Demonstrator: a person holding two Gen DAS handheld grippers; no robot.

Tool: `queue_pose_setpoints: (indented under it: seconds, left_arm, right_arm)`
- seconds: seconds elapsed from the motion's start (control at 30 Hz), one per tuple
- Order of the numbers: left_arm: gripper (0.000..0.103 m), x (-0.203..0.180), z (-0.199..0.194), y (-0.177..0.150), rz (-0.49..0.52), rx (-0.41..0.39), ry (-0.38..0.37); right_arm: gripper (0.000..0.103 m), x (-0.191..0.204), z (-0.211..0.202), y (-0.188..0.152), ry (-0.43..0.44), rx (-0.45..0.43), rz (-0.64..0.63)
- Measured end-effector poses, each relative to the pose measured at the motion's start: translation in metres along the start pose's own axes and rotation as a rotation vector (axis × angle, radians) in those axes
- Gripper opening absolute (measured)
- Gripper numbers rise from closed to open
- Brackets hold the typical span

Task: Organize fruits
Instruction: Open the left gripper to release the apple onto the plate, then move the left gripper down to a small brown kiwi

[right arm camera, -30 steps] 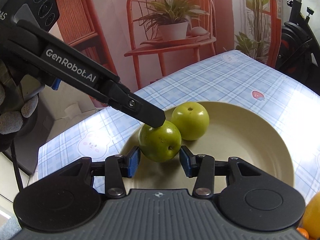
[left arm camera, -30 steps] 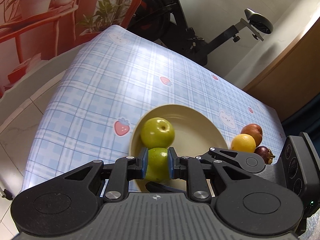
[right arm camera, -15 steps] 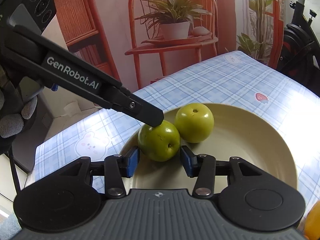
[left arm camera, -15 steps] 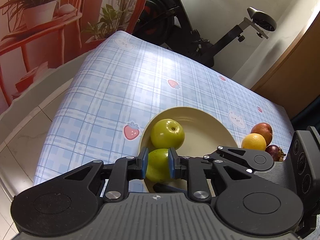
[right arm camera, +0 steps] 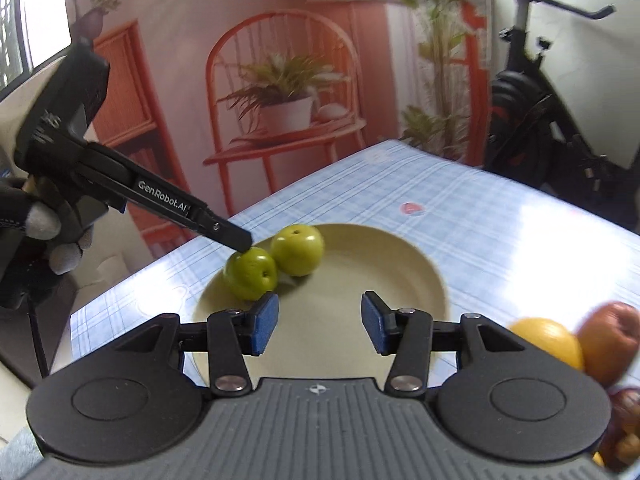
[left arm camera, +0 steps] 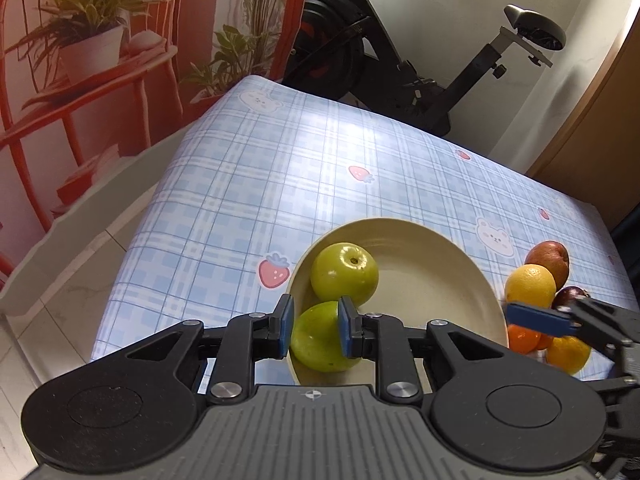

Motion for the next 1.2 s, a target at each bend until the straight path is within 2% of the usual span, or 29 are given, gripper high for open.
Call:
queue_pose_setpoints:
  seconds: [0.17,0.4,0.67,0.77,0.93,1.2]
  left_arm:
    - [0.028,-0.023,-0.011,0.01,0.02,-0.069,-0.012]
    - [0.028,-0.089,-0.017,0.012,0.114,-0.102,-0.075]
    - [0.028,-0.152,-0.021,-0.008,0.248,-0.125,-0.107]
    - [0.028,-0.167,-0.024,-0.016,0.26,-0.14,-0.117]
    - [0.028,-0.178,-0.034,-0.026,0.252,-0.183,-0.104]
    - [0.028,-0.189,-0.042,-0.038,0.284,-0.221,-0.067]
  right_arm:
    - [0.05,-0.028,-0.049,-0.004,-0.051,-0.075,0.036]
    - [0.05,-0.05,-0.089,-0.025,-0.109,-0.107,0.064]
    - [0.05,-0.053,-0.109,-0.061,-0.113,-0.071,0.08]
    - [0.047,-0.051,-0.112,-0.076,-0.093,-0.039,0.082]
    - [0.039,-0.05,-0.111,-0.098,-0.058,0.012,0.097]
    - [0.039,-0.052,-0.105,-0.107,-0.019,0.045,0.142]
Point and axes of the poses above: each gripper's, at about its wrist camera, not at the fingertips, and z roughly the way its jaws point, x to its left, y to its top, the point moved 9 cm from there along z, roughly the way its jaws point, and after that the axes turned 9 degrees about z, right-handed, at the moved point
